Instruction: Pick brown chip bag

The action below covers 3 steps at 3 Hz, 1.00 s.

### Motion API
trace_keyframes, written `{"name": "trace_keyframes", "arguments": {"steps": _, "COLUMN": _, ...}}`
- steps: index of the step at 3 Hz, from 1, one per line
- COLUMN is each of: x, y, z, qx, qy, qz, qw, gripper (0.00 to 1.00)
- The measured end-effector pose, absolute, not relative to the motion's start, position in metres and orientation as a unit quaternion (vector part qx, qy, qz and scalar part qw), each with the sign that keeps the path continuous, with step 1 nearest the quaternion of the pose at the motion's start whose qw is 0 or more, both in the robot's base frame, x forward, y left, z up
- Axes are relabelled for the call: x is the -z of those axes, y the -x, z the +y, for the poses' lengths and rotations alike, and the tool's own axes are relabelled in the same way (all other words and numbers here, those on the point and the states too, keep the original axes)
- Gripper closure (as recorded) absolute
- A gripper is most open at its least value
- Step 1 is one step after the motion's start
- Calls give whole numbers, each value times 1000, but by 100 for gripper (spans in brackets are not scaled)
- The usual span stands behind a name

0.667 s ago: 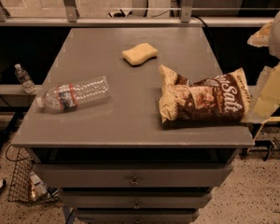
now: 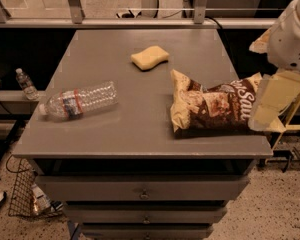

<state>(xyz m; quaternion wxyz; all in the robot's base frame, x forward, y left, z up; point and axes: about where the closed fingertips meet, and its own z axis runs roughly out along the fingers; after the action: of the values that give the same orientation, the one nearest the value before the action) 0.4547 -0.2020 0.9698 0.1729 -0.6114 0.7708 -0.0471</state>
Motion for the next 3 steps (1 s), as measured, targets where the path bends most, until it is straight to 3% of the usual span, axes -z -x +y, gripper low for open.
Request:
{"name": "trace_keyframes", "arguments": {"steps": 2, "x": -907, "y": -494, "z": -156, "qx": 28, "qy": 623, "qz": 764, "qw": 165, "gripper": 0}}
{"name": "trace_keyframes", "arguments": {"steps": 3, "x": -877, "y": -504, "z": -142, "qx": 6, "qy": 617, "qz": 773, "qw": 146, "gripper": 18}}
